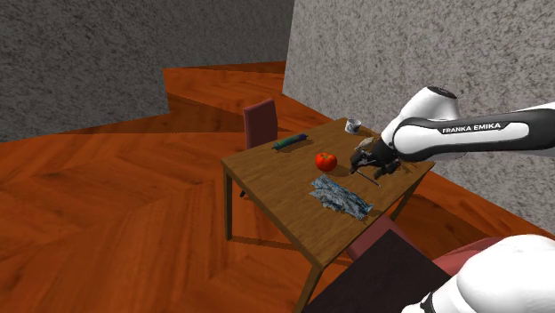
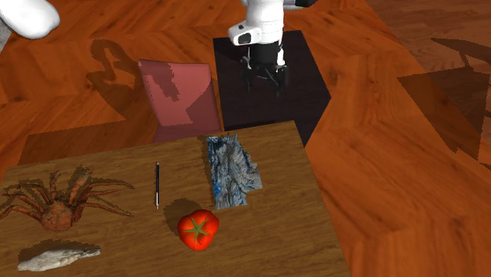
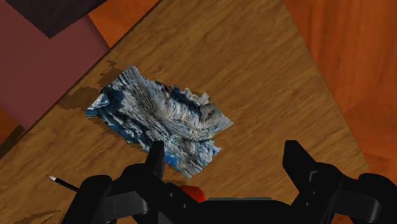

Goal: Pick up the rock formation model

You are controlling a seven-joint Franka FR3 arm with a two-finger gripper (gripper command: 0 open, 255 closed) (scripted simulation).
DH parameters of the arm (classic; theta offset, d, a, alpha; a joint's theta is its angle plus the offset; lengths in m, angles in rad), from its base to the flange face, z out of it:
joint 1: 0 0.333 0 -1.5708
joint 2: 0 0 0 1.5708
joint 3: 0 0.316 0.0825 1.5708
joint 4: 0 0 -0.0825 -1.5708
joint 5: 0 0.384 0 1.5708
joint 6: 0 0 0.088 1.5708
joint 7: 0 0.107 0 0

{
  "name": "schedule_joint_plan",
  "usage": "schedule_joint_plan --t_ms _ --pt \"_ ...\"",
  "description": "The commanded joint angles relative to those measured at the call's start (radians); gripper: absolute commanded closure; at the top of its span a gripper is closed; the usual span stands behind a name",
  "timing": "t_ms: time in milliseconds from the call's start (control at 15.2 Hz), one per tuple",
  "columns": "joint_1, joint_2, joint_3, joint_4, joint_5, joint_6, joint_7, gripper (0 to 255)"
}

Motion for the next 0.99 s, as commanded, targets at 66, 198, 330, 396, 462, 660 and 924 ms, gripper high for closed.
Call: schedule_joint_plan --t_ms 66,198,330,396,462,660,924 --pt "-0.045 0.094 -0.006 -0.031 -0.007 0.152 0.042 0" --pt "-0.073 0.162 -0.008 -0.048 -0.009 0.251 0.073 0" --pt "-0.101 0.237 -0.009 -0.059 -0.011 0.351 0.105 0" --pt "-0.115 0.277 -0.01 -0.062 -0.011 0.401 0.121 0" --pt "-0.129 0.318 -0.011 -0.064 -0.011 0.451 0.137 0" --pt "-0.167 0.449 -0.015 -0.06 -0.01 0.599 0.185 0" --pt "-0.257 0.633 0.023 -0.036 0.013 0.784 0.238 0"
